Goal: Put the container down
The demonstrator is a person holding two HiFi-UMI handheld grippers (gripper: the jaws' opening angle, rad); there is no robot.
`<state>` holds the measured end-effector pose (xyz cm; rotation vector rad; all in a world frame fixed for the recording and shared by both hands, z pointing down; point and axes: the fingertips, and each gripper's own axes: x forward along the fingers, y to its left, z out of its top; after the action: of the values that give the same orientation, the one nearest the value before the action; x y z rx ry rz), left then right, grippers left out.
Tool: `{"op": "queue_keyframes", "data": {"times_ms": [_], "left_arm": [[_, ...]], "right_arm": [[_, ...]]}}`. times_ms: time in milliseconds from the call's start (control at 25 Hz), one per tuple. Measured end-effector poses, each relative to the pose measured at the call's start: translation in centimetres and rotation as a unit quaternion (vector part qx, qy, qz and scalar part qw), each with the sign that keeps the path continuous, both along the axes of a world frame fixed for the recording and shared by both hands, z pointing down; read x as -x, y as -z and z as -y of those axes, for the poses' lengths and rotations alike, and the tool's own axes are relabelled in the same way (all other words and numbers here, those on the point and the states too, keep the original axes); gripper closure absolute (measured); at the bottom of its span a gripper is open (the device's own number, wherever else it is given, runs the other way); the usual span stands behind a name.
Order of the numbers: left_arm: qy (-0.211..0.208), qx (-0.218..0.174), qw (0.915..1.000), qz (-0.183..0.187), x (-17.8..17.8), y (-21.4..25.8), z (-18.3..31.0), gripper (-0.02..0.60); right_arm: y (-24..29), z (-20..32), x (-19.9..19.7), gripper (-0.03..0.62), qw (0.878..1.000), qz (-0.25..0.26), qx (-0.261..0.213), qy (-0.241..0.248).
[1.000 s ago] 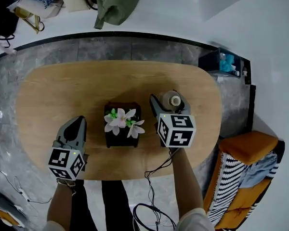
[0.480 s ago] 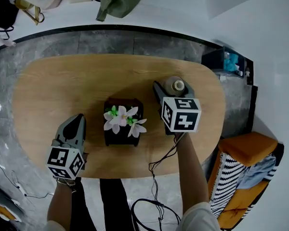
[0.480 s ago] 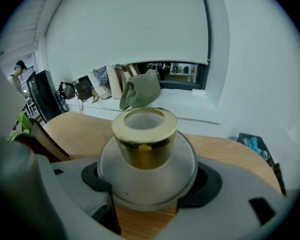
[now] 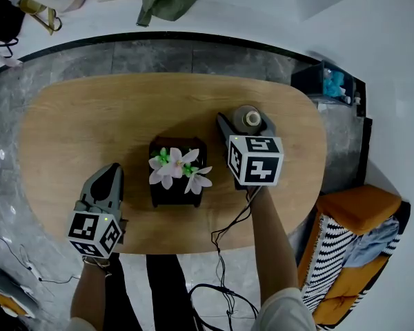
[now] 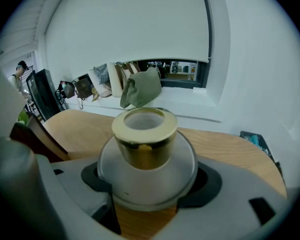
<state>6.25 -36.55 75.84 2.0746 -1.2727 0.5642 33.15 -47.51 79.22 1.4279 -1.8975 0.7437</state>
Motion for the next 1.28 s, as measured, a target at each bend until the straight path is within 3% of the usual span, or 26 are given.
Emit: {"op": "queue_keyframes", "data": {"times_ms": [1280], "left_arm": [[0.005,0.0,0.9999,-0.014,-0.1,0.1,-1.8,0.574]], "right_arm": [[0.1,-0.1,0.1,0.241,0.998,-0.009,-0.06,-0.007]]}}
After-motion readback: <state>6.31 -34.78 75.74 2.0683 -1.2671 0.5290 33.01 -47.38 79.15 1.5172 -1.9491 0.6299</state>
